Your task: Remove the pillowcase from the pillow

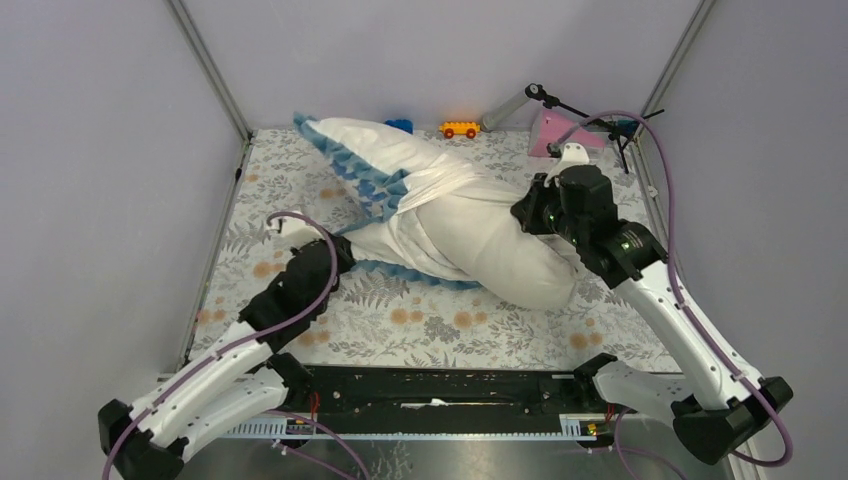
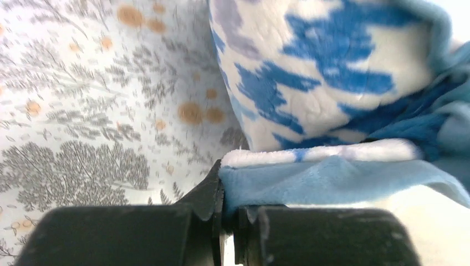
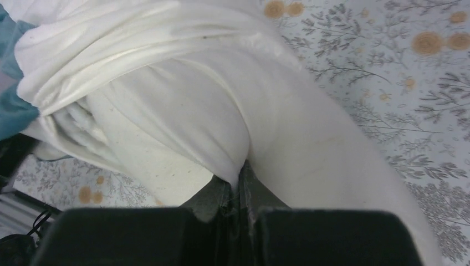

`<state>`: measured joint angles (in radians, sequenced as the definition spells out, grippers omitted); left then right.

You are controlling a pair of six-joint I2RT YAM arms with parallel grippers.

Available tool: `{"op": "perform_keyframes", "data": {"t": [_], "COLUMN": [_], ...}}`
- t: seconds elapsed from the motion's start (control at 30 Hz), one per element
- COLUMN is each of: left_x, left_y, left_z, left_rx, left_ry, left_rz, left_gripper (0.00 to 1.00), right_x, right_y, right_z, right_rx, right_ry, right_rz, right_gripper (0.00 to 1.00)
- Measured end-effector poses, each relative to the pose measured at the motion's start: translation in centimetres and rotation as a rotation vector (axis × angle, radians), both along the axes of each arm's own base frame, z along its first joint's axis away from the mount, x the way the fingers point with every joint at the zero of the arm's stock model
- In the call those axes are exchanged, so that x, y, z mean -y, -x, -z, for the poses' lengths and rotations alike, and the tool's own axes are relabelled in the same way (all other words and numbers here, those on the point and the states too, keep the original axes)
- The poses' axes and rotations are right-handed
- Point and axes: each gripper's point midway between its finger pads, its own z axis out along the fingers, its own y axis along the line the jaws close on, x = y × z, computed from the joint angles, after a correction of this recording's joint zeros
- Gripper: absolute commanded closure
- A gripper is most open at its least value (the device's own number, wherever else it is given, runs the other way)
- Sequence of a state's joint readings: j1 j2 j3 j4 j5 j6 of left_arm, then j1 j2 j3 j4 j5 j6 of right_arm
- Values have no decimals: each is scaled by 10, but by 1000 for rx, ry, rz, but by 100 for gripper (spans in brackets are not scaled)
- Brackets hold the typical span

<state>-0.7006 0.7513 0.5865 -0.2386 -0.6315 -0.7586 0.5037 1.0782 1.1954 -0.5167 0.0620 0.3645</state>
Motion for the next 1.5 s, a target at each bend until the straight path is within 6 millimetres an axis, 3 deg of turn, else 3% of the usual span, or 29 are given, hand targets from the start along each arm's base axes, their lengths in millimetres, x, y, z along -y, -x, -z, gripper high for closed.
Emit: {"op": "perform_keyframes", "data": {"t": [0.13,0.23,0.37,0.5,0.57,0.63,0.73,0.77,0.9,1.13,1.2,1.4,1.5], "left_x": [-17,-23,-24,-16,-8,3,20,24,37,49,52,59,61], "left_y": [4,11,18,13,6,-3,-12,-13,-15,-17,-19,-21,-23], "left_z": [-52,-79,-82,-72,-70,-68,-52,-45,-30,-35,-33,-20,-16], "left_rx": [96,150,153,111,83,54,-1,-21,-69,-53,-55,-92,-104], "left_ry": [58,97,78,20,-2,-20,-48,-57,-70,-39,-36,-48,-52], "left_rz": [-52,-50,-18,23,41,70,123,140,194,238,247,268,270], "left_gripper": [100,100,100,100,100,100,100,100,100,100,100,100,100], "right_x": [16,25,29,23,21,25,34,36,41,38,36,21,-1], "right_y": [5,5,2,-15,-26,-30,-31,-30,-18,12,20,33,38], "right_z": [-10,-10,-3,15,28,34,25,21,-1,-85,-98,-95,-82], "right_rx": [41,56,53,-13,-42,-54,-19,-10,11,182,212,192,147], "right_ry": [15,33,81,156,186,203,215,212,197,54,27,4,21], "right_rz": [61,95,102,92,99,113,135,138,129,63,33,-70,-154], "right_gripper": [100,100,95,87,69,29,4,1,0,1,0,0,0]}}
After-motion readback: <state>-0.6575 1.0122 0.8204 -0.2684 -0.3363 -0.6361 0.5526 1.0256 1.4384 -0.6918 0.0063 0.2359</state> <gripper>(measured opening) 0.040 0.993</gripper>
